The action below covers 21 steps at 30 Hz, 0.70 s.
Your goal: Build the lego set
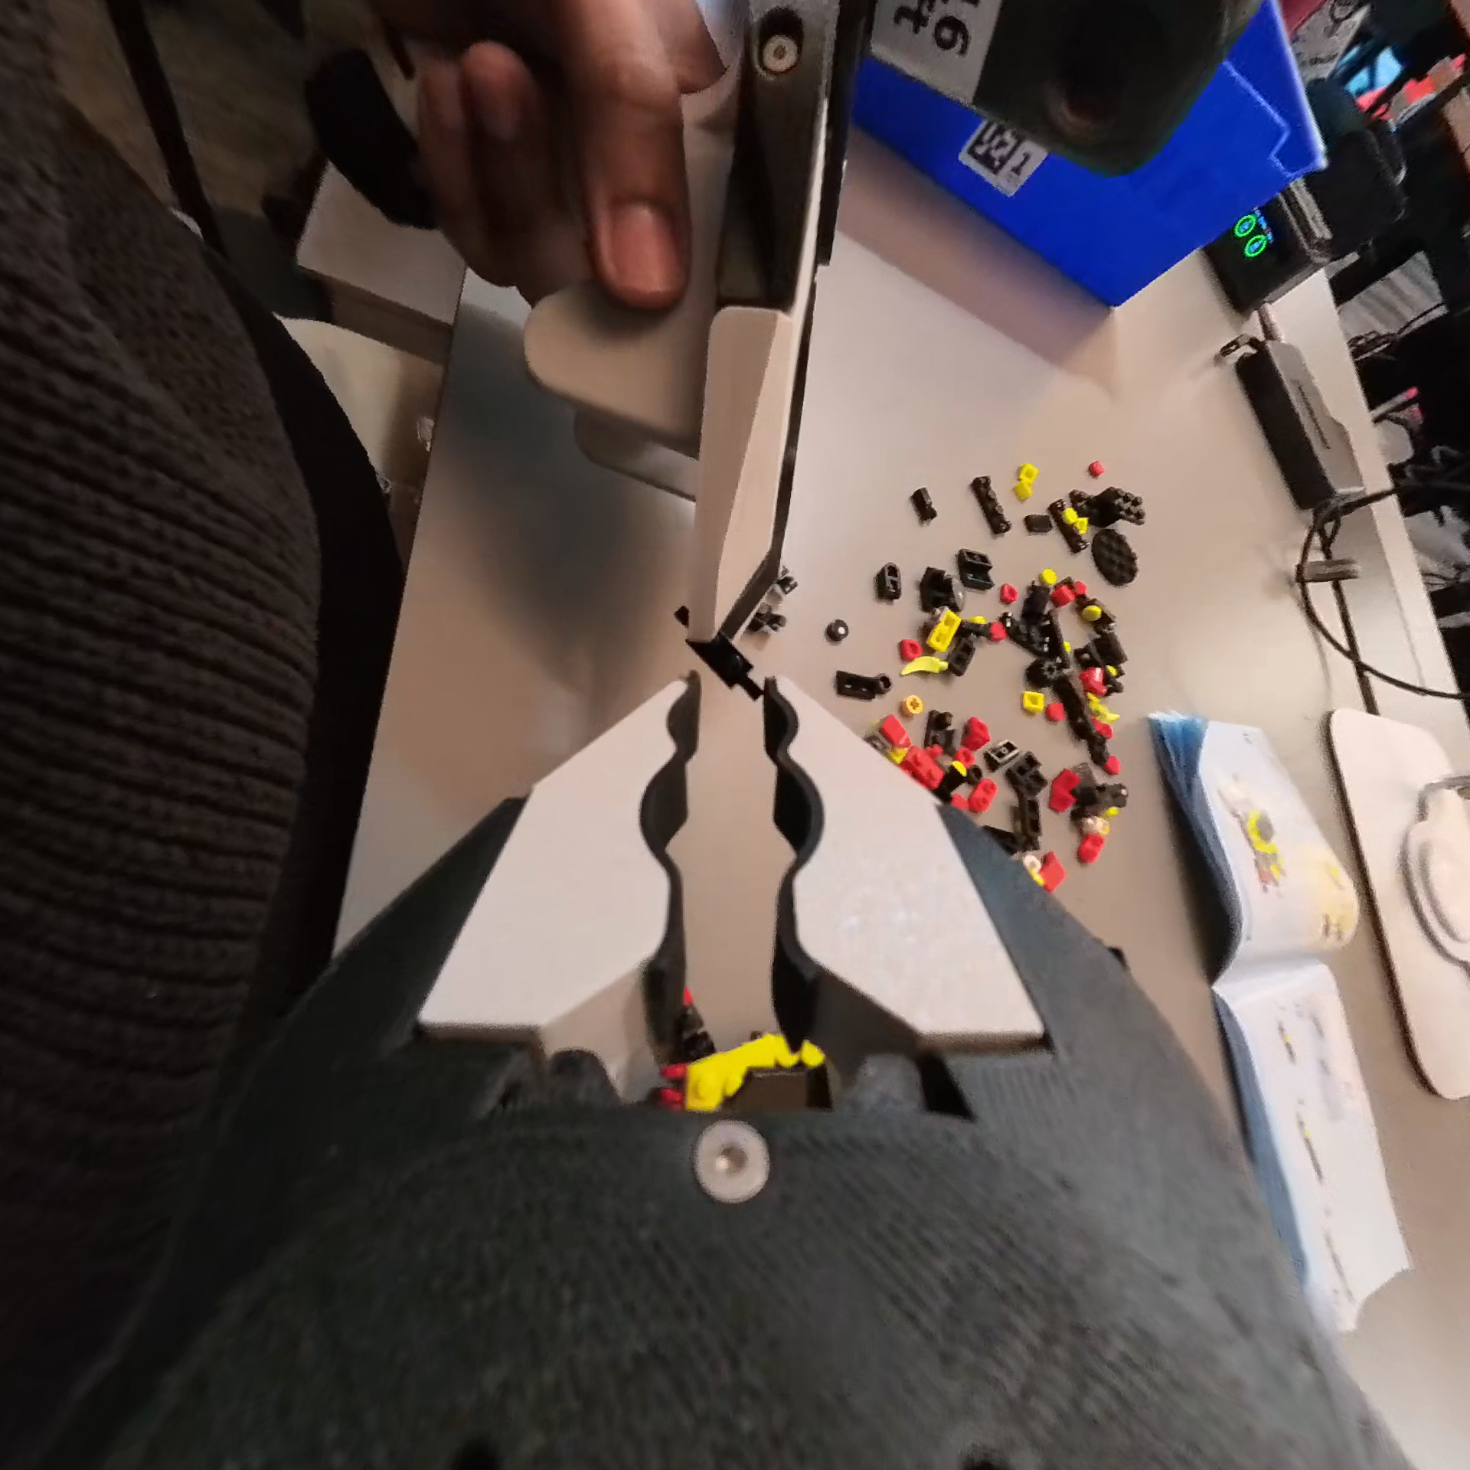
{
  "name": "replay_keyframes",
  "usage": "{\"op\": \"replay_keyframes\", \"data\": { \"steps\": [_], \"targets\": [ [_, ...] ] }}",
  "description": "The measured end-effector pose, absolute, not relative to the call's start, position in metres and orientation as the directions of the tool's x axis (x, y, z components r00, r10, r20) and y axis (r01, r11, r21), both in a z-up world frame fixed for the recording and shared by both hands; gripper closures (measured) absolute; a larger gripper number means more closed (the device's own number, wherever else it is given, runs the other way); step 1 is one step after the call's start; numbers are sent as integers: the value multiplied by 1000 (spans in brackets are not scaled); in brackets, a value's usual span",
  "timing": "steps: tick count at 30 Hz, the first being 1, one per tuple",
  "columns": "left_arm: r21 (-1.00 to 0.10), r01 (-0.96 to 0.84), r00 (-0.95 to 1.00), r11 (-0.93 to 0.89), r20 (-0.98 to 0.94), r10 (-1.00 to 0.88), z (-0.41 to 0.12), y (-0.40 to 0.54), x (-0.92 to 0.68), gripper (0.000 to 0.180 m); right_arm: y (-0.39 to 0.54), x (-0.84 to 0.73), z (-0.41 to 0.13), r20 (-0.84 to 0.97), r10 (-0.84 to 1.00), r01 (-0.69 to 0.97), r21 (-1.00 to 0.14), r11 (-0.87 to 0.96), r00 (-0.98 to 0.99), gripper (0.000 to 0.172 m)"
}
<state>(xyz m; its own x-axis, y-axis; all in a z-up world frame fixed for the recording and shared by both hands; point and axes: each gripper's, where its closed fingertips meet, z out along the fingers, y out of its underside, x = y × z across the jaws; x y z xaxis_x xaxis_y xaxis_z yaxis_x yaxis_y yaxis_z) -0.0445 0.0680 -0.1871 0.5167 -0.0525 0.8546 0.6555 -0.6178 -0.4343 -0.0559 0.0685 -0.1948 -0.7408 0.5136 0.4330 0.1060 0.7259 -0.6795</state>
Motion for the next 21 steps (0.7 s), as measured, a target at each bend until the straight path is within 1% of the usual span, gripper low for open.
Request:
{"op": "replay_keyframes", "data": {
  "steps": [3,13,17,18,21],
  "targets": [
    [-431,644,520,-632,852,-50,-190,67,-42,175,68,-56,-196,451,490,87,-663,743,-746,161],
    [-430,636,535,-641,844,-35,-195,64,-46,175,66,-59,-203,473,444,69,-622,780,-761,163],
    [-459,595,617,-659,787,10,-208,61,-56,167,67,-60,-215,462,402,84,-569,818,-791,167],
    [-468,587,640,-661,768,24,-211,60,-59,166,68,-60,-218,457,393,91,-554,828,-798,170],
    [-502,551,701,-666,712,43,-217,59,-65,165,71,-63,-228,439,383,122,-515,848,-813,170]
  ]
}}
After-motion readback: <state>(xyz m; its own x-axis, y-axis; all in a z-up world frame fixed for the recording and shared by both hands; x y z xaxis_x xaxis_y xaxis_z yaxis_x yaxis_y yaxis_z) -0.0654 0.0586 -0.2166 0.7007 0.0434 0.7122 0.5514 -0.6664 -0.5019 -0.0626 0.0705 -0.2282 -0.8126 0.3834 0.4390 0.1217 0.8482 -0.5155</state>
